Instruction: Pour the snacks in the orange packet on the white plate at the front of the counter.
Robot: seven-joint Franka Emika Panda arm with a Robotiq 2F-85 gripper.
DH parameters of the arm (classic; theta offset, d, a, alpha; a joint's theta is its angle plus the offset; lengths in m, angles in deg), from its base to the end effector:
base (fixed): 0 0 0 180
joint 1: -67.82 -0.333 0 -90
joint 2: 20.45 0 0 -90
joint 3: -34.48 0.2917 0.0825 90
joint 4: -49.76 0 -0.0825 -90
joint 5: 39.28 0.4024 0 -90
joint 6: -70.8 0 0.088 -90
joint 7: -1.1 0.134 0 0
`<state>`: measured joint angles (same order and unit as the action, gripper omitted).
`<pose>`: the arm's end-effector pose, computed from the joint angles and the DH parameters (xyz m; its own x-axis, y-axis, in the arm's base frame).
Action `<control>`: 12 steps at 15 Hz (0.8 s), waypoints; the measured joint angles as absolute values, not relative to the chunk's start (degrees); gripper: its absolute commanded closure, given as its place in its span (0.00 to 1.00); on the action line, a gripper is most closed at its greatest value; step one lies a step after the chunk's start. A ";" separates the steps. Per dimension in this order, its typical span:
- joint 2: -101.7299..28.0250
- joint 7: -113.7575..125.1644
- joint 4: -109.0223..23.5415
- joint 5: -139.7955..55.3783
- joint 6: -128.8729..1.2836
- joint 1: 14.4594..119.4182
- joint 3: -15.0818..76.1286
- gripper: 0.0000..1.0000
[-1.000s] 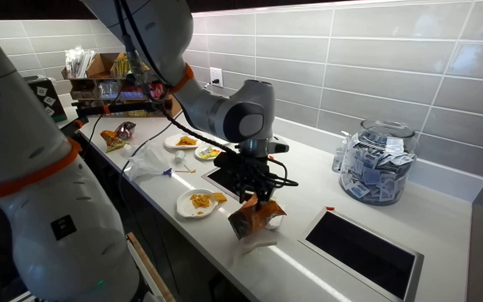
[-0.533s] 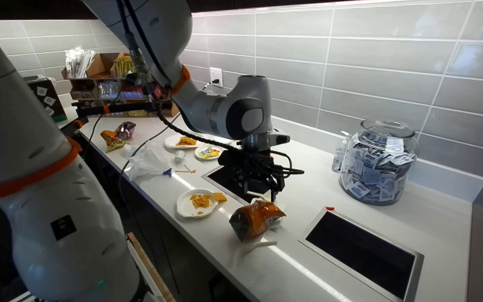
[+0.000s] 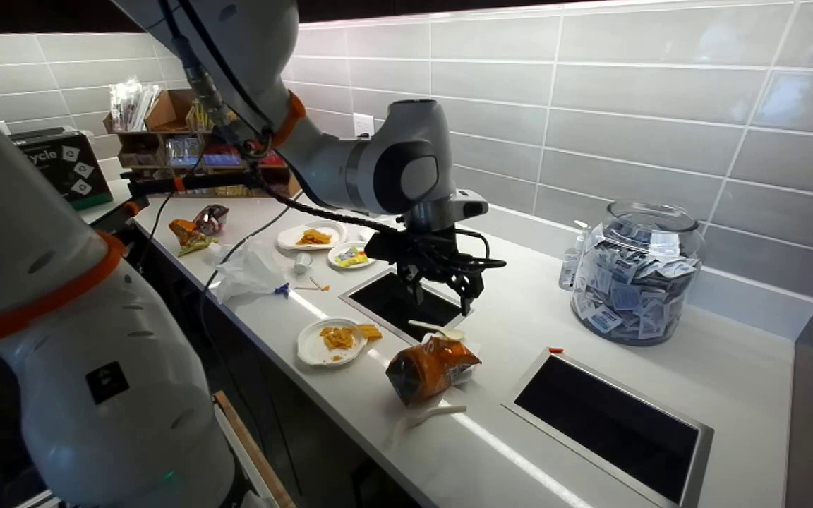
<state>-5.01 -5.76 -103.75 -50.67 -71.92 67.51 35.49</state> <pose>0.4308 0.0071 0.2656 0.9541 0.2948 0.0530 0.2848 -0.9477 0.1439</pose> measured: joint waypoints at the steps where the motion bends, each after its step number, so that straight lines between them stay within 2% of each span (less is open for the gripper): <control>1: -3.74 -5.28 -103.75 -50.48 -71.66 67.46 35.70 0.00; 5: 1.94 -4.53 -103.78 -47.95 -68.08 66.54 36.06 0.00; 12: 9.59 -4.48 -103.63 -42.42 -53.90 64.25 36.22 0.00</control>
<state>9.59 -4.48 -103.63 -42.42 -53.90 64.25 36.22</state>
